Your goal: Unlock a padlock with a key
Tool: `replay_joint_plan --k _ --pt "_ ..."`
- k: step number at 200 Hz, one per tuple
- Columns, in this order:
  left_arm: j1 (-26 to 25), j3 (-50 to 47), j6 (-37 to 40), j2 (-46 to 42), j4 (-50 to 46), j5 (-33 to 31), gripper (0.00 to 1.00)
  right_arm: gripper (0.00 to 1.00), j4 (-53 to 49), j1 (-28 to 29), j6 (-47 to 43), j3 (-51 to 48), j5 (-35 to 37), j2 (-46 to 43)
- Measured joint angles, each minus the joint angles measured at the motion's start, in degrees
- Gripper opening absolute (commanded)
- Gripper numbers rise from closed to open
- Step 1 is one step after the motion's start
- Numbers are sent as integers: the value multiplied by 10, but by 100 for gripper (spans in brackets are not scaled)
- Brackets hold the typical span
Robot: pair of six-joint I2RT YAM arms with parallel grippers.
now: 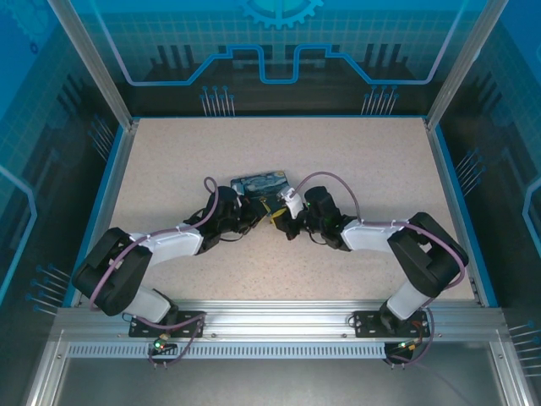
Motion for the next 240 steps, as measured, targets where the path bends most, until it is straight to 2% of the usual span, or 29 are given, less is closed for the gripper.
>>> replay_joint_plan --k 24,50,91,145,172,191,240 --pt "-1 -3 3 0 2 0 0 34 2 -5 3 -4 -7 -2" --pt "1 -13 5 0 1 -14 0 47 -2 -22 8 -32 -26 -29" --pt "2 -21 6 15 6 -20 0 48 -30 -68 22 -54 -41 -70" --pt "2 -37 12 57 20 -33 0 48 -61 -74 34 -59 -27 -85" --pt "2 -40 19 63 34 -40 18 48 -75 -76 34 -59 -19 -85" --pt "2 -43 21 63 35 -51 23 48 -85 -76 34 -59 -12 -87" --pt "1 -46 31 47 19 -65 50 50 -99 -76 31 -59 -5 -90"
